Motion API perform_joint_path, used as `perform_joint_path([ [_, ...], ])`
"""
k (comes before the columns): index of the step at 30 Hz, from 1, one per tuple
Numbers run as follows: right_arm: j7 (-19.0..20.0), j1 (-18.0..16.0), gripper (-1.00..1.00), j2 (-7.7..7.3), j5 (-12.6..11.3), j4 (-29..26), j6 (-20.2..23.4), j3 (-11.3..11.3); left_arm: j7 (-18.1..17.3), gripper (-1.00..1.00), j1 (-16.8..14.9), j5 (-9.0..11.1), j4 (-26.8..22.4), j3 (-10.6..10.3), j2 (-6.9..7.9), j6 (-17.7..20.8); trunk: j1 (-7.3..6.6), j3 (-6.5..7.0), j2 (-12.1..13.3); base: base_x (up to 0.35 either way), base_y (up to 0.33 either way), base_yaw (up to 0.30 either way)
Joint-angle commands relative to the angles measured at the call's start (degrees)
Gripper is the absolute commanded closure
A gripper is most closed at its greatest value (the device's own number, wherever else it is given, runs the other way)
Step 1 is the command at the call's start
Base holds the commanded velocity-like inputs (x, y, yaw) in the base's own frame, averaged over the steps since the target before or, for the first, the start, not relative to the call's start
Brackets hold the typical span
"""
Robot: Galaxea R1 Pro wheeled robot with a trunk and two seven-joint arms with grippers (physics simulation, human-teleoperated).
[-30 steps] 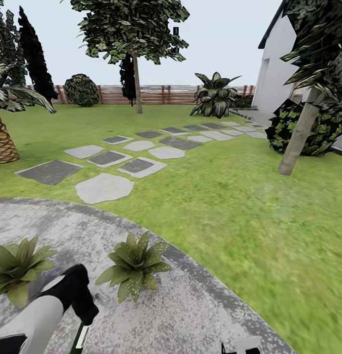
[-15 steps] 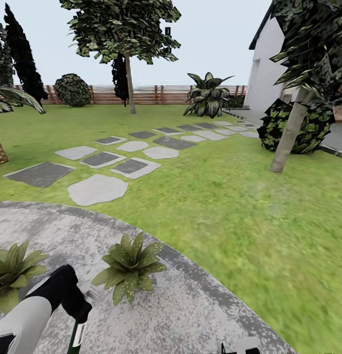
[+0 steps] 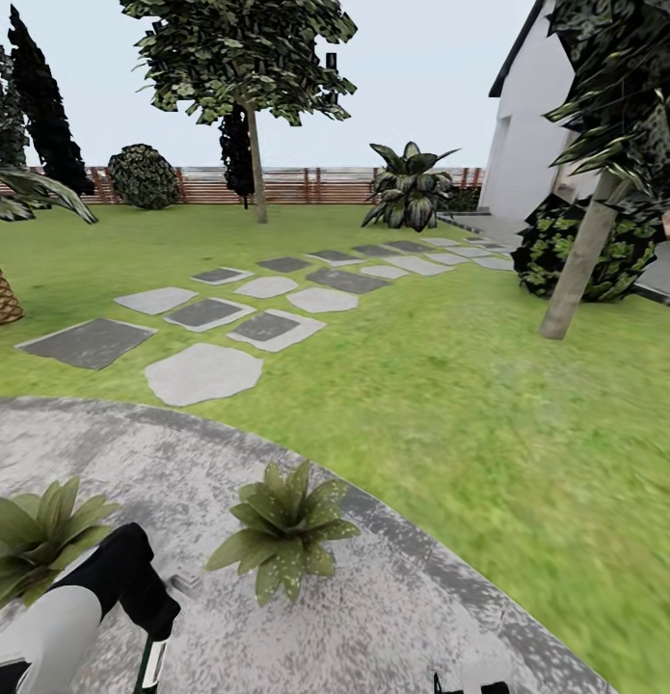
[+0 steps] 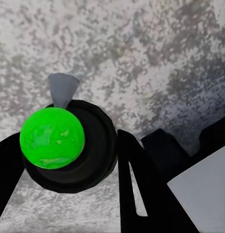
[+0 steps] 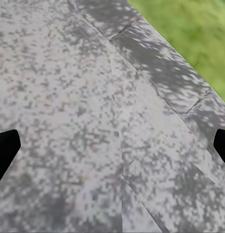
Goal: Pick up the pesticide atomizer in the garden and spray insectifuge to fully cover both potted plants in the garden.
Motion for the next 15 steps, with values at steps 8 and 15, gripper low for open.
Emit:
perform_joint_path([
  [8, -0.6, -0.05, -1.0, -0.07, 0.73, 0.13, 0.01, 0.16, -18.75, 1.0, -2.87, -8.23, -3.62, -7.01, -0.79, 0.43, 0.01, -0.05, -0.02, 0.044, 0.036, 0.0],
  [15, -0.6, -0.05, -1.0, -0.08, 0.83, 0.09, 0.0, 0.16, -25.94, 1.0, -3.11, -16.45, -15.14, -10.49, -1.99, 0.75, 0.01, -0.05, -0.02, 0.0, 0.0, 0.0],
])
